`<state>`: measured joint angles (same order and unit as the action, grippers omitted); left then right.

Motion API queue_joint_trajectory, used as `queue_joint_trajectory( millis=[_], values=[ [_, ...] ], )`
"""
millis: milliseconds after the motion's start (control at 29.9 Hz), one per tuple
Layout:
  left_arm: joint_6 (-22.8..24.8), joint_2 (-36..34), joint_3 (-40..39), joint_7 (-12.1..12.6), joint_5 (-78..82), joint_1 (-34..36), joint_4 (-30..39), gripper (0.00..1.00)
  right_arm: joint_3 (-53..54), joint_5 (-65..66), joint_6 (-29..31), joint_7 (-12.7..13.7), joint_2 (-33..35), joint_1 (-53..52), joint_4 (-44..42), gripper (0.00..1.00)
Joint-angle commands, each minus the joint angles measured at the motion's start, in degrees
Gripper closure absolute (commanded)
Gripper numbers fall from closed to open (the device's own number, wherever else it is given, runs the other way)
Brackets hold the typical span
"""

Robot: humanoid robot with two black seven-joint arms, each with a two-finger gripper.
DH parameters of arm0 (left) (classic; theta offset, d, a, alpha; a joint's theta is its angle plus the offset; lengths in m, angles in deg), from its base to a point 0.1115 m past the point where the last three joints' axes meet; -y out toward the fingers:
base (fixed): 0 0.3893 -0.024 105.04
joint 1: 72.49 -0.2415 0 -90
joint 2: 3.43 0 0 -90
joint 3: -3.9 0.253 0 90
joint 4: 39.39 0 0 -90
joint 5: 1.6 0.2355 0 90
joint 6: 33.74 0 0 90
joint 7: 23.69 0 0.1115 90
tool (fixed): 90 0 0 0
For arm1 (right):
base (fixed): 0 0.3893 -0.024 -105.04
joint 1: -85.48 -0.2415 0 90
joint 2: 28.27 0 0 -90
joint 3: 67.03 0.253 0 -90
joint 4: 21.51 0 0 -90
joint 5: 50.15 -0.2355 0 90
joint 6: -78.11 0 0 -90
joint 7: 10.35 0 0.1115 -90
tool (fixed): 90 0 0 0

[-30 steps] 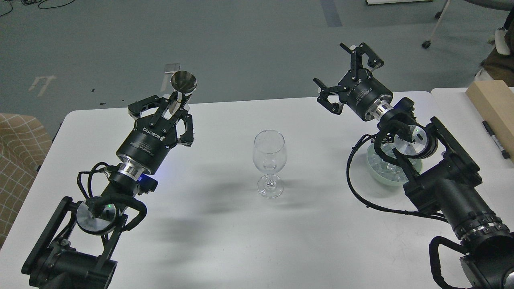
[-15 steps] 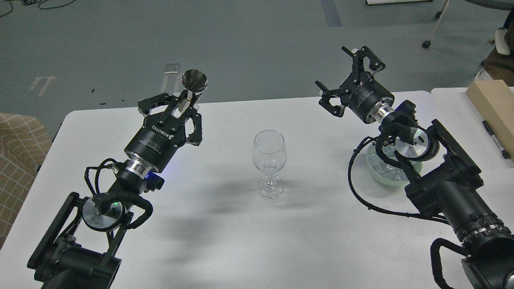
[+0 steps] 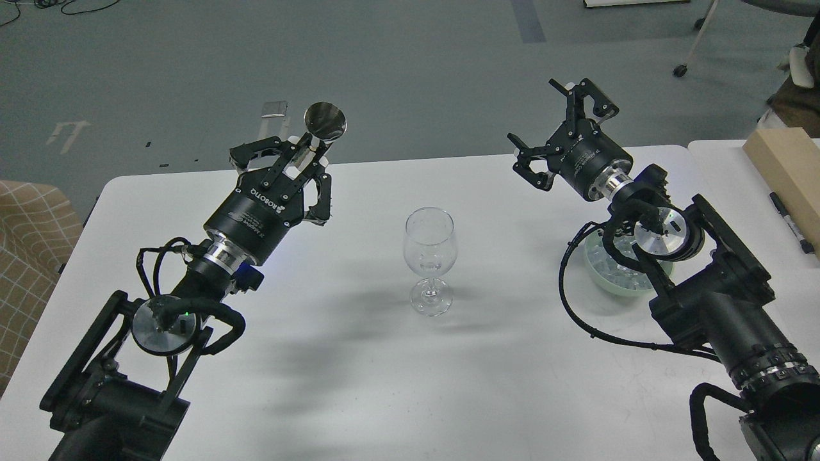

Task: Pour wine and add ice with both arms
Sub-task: 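Carry the metal cup toward the wine glass with the left gripper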

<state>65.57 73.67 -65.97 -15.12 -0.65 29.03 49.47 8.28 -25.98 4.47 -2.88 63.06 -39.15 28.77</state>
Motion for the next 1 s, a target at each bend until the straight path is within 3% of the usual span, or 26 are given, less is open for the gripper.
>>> queue_joint_trajectory(
  millis=[0,969],
  values=[
    [0.0,0.0,0.1,0.0,0.0,0.2,0.0,0.96,-0.1,0.0,0.0,0.0,0.0,0.0,0.0,0.0],
    [-0.4,0.2,4.5,0.4,0.1,3.6,-0.4,0.96,0.0,-0.1,0.0,0.0,1.2,0.4,-0.2,0.0]
  ],
)
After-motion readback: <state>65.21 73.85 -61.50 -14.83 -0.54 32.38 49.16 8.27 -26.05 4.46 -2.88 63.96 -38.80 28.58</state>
